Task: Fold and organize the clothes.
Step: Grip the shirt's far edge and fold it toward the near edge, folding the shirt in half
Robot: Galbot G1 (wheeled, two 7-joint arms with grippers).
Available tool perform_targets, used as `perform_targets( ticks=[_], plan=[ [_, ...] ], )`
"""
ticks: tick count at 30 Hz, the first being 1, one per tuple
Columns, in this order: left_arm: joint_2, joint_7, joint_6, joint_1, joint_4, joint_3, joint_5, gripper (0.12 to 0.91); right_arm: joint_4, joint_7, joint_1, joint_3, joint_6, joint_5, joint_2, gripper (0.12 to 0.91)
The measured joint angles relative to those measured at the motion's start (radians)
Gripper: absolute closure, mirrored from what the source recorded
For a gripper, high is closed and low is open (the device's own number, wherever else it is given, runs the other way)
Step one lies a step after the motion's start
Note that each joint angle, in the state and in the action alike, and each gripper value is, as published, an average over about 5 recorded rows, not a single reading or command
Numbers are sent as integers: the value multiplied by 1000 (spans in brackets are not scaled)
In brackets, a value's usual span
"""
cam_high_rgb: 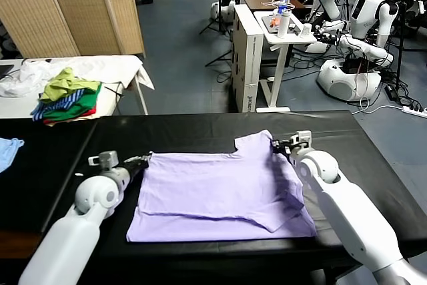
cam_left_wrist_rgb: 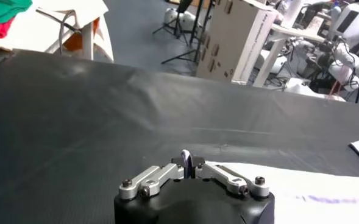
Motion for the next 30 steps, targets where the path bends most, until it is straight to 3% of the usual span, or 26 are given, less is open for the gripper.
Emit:
perform_targets(
  ticks=[17, 30],
  plan=[
    [104, -21, 20, 259, -348, -125, -21, 822, 317, -13, -243, 166, -87, 59, -181, 885],
    [75, -60, 65, 475, -488, -236, 13, 824, 469, -12, -486, 280, -119, 61, -289, 885]
  ],
)
